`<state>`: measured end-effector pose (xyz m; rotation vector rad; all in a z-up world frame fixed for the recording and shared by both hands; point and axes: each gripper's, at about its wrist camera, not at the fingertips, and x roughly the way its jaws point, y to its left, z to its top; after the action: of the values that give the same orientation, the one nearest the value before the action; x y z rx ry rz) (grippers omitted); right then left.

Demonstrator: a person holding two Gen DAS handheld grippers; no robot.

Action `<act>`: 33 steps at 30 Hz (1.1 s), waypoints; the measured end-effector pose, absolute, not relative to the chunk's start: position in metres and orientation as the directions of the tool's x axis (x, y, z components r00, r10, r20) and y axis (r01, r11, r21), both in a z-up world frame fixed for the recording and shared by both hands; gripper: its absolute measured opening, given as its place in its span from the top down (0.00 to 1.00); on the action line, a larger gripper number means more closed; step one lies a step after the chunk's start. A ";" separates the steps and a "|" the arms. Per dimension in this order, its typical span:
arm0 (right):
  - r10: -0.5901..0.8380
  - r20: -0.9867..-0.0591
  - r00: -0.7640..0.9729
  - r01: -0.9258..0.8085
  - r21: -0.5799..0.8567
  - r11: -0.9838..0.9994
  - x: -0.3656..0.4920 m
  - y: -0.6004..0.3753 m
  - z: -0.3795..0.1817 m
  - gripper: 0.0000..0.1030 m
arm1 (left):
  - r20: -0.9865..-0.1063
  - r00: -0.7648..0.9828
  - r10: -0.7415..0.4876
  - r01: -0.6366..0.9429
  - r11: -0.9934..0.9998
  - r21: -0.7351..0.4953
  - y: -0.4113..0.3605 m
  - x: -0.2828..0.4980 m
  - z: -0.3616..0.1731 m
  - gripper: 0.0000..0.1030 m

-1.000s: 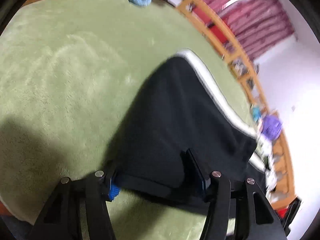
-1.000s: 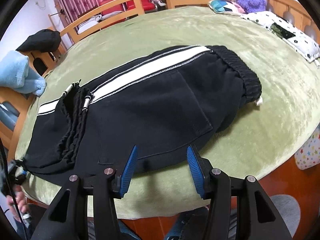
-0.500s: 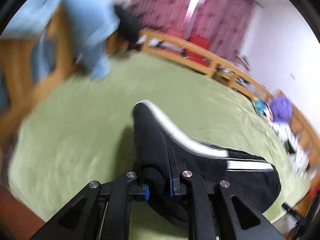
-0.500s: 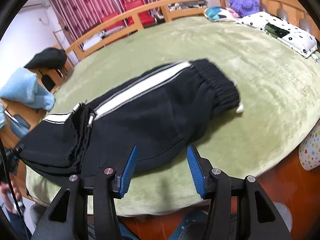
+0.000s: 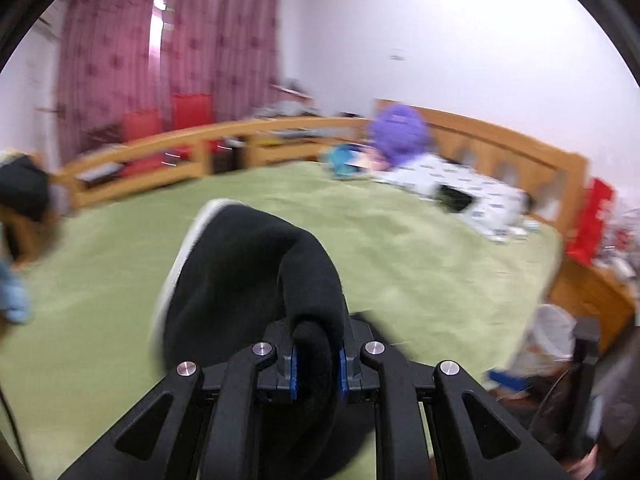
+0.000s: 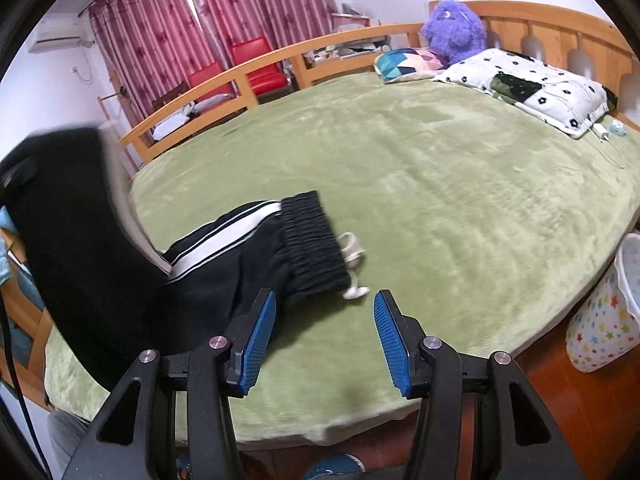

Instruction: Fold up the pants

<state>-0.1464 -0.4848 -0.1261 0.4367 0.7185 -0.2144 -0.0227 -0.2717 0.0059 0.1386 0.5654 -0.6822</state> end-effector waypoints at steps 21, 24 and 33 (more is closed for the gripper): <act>0.121 -0.781 0.612 0.258 0.343 0.903 -0.077 -0.475 -0.210 0.65 | -0.842 0.451 -0.295 0.334 0.931 -0.147 -0.152 -0.008 -0.189 0.48; 0.111 -0.813 0.572 0.237 0.293 0.926 -0.075 -0.473 -0.204 0.65 | -0.832 0.473 -0.291 0.361 0.925 -0.119 -0.149 -0.028 -0.192 0.47; 0.057 -0.728 0.683 0.185 0.248 0.951 -0.067 -0.487 -0.155 0.33 | -0.785 0.516 -0.343 0.322 0.927 -0.194 -0.112 0.021 -0.161 0.36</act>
<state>-0.0668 -0.4871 -0.1549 0.3152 0.8188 -0.0729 0.0211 -0.1125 -0.1610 -0.0250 0.9479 -0.3993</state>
